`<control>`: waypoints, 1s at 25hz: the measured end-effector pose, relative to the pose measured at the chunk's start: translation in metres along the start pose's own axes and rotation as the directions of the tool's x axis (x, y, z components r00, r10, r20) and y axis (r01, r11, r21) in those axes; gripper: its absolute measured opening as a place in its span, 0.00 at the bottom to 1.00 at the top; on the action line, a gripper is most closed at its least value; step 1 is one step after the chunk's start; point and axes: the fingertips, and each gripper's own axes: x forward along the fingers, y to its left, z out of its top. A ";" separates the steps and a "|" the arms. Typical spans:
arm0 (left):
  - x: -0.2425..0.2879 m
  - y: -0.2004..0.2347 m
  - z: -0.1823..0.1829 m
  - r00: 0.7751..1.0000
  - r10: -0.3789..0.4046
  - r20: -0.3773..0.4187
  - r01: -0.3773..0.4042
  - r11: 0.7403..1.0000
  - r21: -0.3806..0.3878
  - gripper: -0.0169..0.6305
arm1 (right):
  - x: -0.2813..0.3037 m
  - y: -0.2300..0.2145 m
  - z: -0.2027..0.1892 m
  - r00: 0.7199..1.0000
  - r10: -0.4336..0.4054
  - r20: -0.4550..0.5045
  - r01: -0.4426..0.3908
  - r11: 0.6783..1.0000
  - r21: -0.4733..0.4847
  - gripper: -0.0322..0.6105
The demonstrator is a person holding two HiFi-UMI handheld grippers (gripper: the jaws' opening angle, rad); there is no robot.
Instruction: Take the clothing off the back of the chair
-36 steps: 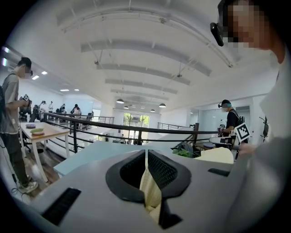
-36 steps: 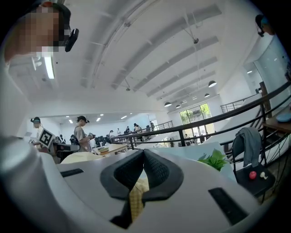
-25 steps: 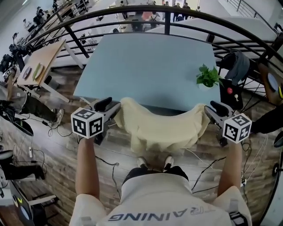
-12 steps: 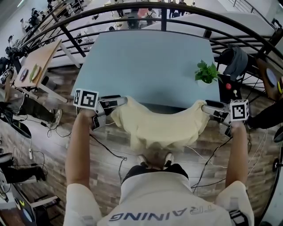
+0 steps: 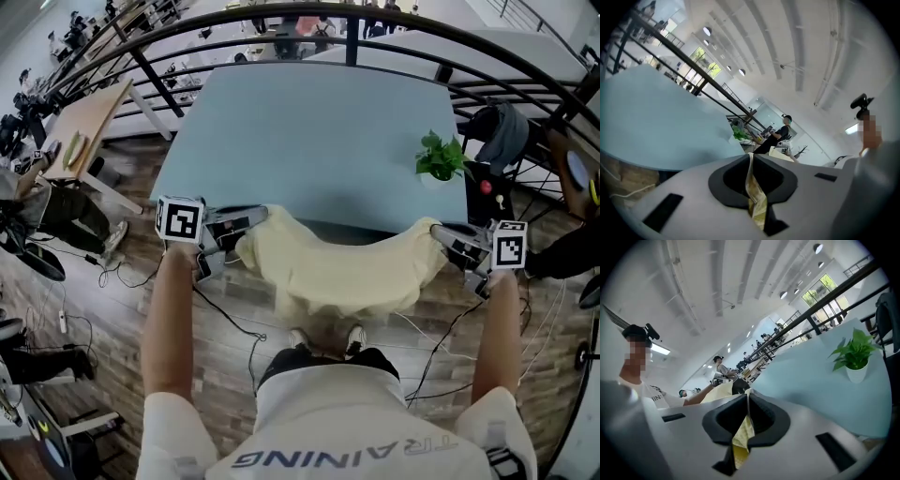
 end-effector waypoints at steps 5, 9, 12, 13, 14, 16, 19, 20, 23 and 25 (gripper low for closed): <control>-0.023 -0.005 0.013 0.961 0.214 0.174 -0.241 0.958 0.153 0.10 | -0.015 0.009 0.013 0.983 -0.140 0.115 0.159 0.972 -0.174 0.10; -0.038 -0.026 0.015 0.847 0.433 0.308 -0.520 0.793 0.316 0.10 | -0.026 0.023 0.022 0.927 -0.313 0.209 0.369 0.863 -0.344 0.10; -0.046 -0.045 0.013 0.741 0.527 0.417 -0.666 0.658 0.352 0.10 | -0.031 0.031 0.031 0.888 -0.357 0.289 0.448 0.812 -0.374 0.10; -0.049 -0.052 0.012 0.707 0.541 0.455 -0.700 0.624 0.346 0.10 | -0.033 0.033 0.033 0.878 -0.366 0.310 0.468 0.795 -0.386 0.10; -0.051 -0.060 0.010 0.675 0.552 0.490 -0.731 0.594 0.337 0.10 | -0.035 0.034 0.034 0.868 -0.370 0.331 0.484 0.781 -0.395 0.10; -0.059 -0.074 0.005 0.611 0.567 0.552 -0.782 0.540 0.310 0.10 | -0.037 0.037 0.036 0.853 -0.369 0.368 0.504 0.765 -0.402 0.10; -0.069 -0.091 -0.006 0.535 0.565 0.628 -0.827 0.503 0.252 0.10 | -0.041 0.038 0.037 0.837 -0.346 0.424 0.514 0.764 -0.391 0.10; -0.071 -0.095 -0.010 0.517 0.563 0.645 -0.834 0.500 0.232 0.10 | -0.041 0.039 0.037 0.833 -0.333 0.442 0.513 0.765 -0.389 0.10; -0.076 -0.111 -0.022 0.487 0.561 0.669 -0.846 0.494 0.201 0.10 | -0.045 0.046 0.038 0.817 -0.299 0.494 0.512 0.770 -0.381 0.10; -0.077 -0.121 -0.028 0.483 0.550 0.681 -0.844 0.501 0.194 0.10 | -0.052 0.053 0.037 0.801 -0.282 0.528 0.517 0.772 -0.371 0.10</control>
